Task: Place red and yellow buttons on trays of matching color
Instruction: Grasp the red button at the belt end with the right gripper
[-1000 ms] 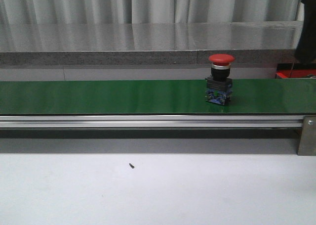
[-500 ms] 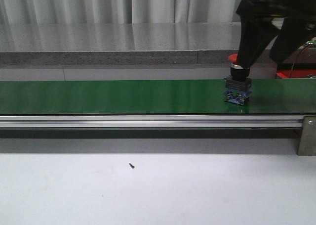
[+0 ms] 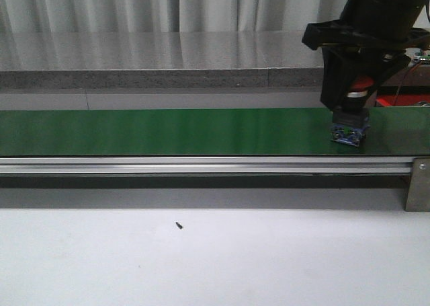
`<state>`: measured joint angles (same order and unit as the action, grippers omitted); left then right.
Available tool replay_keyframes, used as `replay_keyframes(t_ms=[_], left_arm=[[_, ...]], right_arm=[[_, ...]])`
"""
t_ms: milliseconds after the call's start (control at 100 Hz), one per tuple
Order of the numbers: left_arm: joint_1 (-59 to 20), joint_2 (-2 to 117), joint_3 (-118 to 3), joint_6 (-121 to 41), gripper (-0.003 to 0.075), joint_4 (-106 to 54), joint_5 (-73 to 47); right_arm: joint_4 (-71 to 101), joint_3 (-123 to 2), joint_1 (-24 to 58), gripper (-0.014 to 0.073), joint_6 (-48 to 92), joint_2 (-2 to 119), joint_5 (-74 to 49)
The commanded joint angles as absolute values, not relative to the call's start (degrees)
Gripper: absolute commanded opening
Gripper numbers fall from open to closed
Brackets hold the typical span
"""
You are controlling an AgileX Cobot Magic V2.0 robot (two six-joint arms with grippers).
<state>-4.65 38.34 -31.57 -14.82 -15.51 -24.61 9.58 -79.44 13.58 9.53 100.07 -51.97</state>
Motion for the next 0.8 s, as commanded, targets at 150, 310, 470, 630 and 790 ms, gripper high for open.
replay_keyframes(t_ms=[150,310,470,630,790], left_arm=[[-5.10,38.29,-33.15,-14.58,-0.0020,-16.26,-20.24],[-5.10,38.29,-33.15,-14.58,-0.0020,-16.26,-20.24],[-5.10,38.29,-33.15,-14.58,-0.0020,-16.26,-20.24],[-5.10,38.29,-33.15,-14.58,-0.0020,-16.26,-20.24],[-5.10,38.29,-33.15,-14.58,-0.0020,-16.26,-20.24]], right_arm=[[8.73,-86.47,11.09,0.0258,8.90,96.75,-56.52],[8.74,-92.47,5.90,0.0258,8.90,96.75,-58.50],[8.74,-95.90,-2.24,0.0258,8.90,97.30,-57.49],[9.26,-97.78,-10.19,0.0258,8.95,100.68,-55.97],[12.45,-97.78,-15.04,0.0258,10.02,105.19,-53.40]])
